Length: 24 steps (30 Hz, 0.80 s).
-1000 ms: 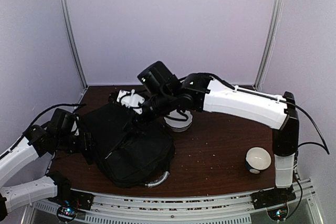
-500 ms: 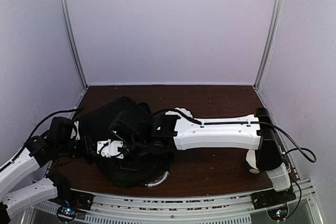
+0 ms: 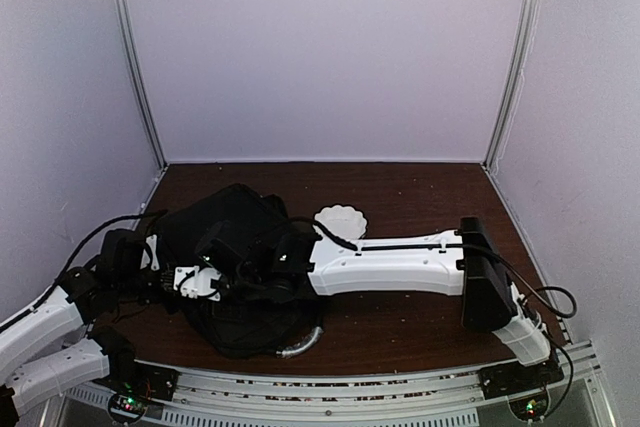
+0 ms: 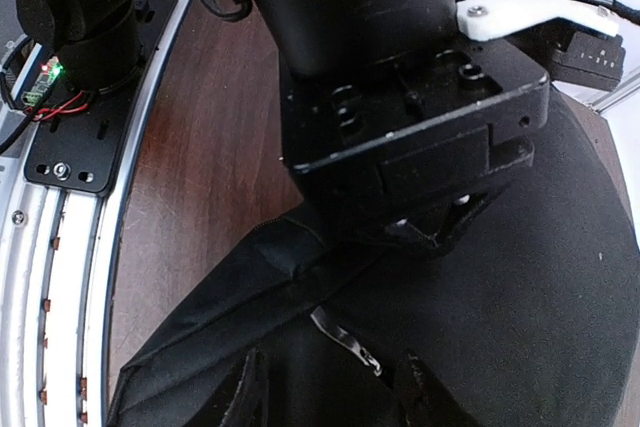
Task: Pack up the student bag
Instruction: Pick up the second largest pocket of the bag from the student bag.
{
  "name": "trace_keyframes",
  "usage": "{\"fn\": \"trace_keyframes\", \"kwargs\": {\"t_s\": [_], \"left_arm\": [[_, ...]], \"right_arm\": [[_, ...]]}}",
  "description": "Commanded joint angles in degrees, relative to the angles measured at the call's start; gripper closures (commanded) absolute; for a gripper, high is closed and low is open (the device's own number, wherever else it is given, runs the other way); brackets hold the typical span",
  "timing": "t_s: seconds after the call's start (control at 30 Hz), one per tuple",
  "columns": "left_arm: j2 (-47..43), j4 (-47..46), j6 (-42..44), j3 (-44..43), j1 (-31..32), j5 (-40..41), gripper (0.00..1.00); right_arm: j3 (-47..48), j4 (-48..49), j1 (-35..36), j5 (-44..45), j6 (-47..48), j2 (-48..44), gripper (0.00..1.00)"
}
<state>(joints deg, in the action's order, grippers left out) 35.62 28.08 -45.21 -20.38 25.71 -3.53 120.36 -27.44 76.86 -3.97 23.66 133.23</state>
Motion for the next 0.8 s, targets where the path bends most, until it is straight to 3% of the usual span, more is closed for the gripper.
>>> {"fn": "trace_keyframes", "kwargs": {"t_s": [0.0, 0.3, 0.57, 0.77], "left_arm": [[-0.5, -8.0, -0.3, 1.8, -0.4, -4.0, 0.57], [-2.5, -8.3, -0.3, 2.2, -0.4, -4.2, 0.60], [-2.9, -9.2, -0.5, 3.0, -0.3, -4.7, 0.62], [-3.9, -8.8, -0.5, 3.0, -0.3, -4.5, 0.63]], "right_arm": [[2.2, 1.8, 0.4, 1.1, 0.5, 2.6, 0.57], [1.4, 4.5, 0.6, 4.1, 0.1, 4.8, 0.58], [1.9, 7.4, 0.5, 8.7, -0.4, 6.5, 0.67], [5.7, 3.2, 0.5, 9.8, -0.5, 9.0, 0.75]]}}
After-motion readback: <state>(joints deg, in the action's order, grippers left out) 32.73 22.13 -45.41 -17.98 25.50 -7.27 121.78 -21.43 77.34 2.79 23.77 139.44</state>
